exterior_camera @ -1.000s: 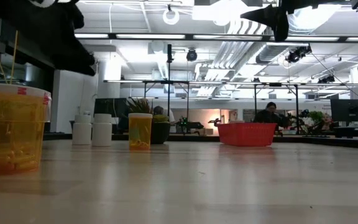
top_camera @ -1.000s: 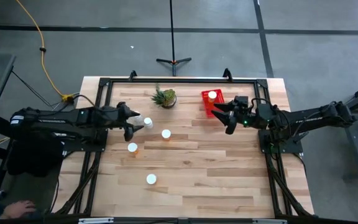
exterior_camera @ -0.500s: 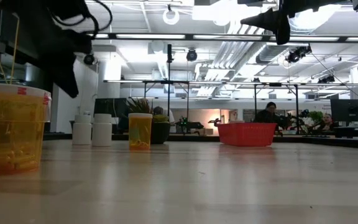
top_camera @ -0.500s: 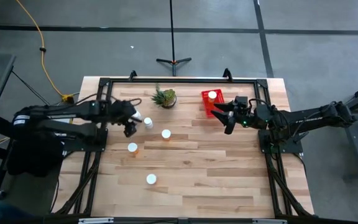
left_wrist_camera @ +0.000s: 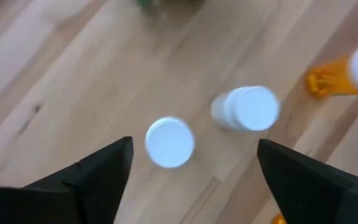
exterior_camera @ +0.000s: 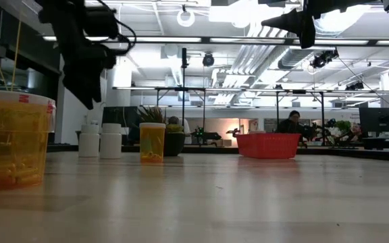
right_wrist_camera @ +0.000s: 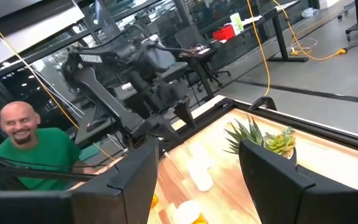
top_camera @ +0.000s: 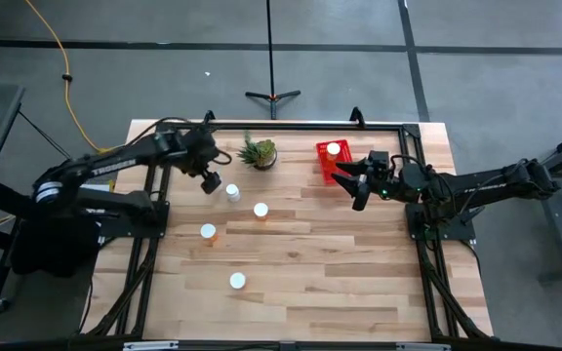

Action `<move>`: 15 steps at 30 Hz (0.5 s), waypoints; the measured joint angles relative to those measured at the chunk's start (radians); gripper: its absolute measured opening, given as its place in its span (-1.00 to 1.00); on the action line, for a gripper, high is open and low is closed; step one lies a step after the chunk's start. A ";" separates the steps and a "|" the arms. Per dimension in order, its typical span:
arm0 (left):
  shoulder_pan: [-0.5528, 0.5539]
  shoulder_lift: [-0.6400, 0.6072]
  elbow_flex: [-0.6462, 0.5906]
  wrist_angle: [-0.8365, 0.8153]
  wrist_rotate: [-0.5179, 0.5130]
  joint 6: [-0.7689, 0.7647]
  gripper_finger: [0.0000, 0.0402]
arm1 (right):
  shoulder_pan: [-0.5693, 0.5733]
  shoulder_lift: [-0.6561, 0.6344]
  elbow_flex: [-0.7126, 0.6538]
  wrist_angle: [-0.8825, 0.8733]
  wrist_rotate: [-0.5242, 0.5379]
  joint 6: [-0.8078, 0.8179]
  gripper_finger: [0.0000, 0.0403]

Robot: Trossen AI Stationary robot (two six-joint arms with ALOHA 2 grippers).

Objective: Pick and place pill bottles into a basket
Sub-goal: Put the top white pill bottle into the bin

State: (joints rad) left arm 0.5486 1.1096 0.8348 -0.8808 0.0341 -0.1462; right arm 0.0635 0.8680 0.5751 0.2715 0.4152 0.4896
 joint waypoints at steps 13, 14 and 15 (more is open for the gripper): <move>0.021 0.274 0.108 -0.136 0.001 0.012 0.85 | 0.000 0.000 0.000 -0.006 -0.002 0.000 0.07; 0.021 0.281 0.108 -0.135 0.001 0.013 0.86 | 0.000 0.000 0.000 -0.006 -0.002 0.000 0.07; 0.021 0.286 0.108 -0.133 0.001 0.014 0.87 | 0.000 0.000 0.000 -0.006 -0.002 0.000 0.07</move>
State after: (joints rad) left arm 0.5694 1.3960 0.9428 -1.0138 0.0349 -0.1325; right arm 0.0635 0.8680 0.5751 0.2653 0.4129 0.4896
